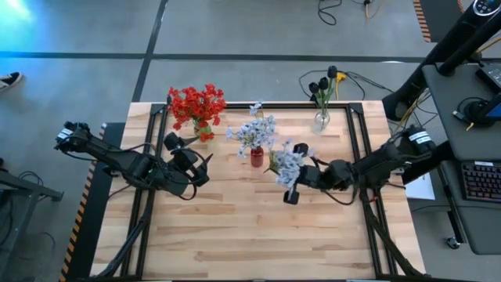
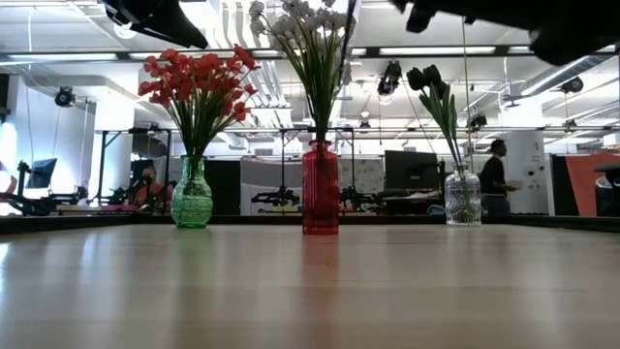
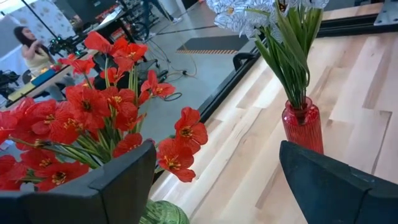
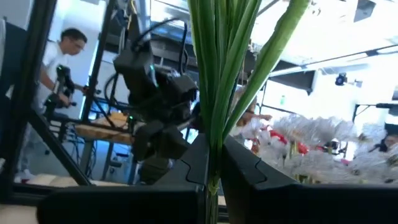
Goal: Sort flowers into vase by color
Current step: Put the white flowers into the red vase
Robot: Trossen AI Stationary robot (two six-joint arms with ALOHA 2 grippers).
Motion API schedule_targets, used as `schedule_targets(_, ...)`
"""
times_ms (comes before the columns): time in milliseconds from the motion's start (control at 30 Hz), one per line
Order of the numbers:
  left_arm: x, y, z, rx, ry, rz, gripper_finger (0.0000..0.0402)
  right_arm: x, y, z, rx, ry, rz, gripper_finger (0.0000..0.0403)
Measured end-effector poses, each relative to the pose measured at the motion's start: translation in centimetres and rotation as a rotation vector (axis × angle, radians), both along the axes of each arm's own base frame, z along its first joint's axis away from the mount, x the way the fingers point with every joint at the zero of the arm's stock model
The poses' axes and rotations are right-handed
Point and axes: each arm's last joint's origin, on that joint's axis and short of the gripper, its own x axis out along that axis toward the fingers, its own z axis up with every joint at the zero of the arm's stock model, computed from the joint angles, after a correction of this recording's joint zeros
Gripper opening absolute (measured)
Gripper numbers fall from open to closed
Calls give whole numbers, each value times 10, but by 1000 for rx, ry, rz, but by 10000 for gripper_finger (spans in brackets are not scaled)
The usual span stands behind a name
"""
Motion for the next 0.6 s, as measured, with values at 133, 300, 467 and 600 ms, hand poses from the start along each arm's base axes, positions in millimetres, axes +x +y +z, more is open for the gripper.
schedule_targets(133,1,-1,-1,2,6,0,322,17,-5,-8,-52,23,-1,18)
schedule_targets(300,4,-2,-3,6,14,1,322,38,-1,-14,-156,44,-22,18)
schedule_targets(467,5,-2,-5,10,21,1,322,55,1,-19,-249,66,-69,18)
schedule_targets(600,6,-2,-5,11,24,1,322,61,1,-22,-299,91,-146,18)
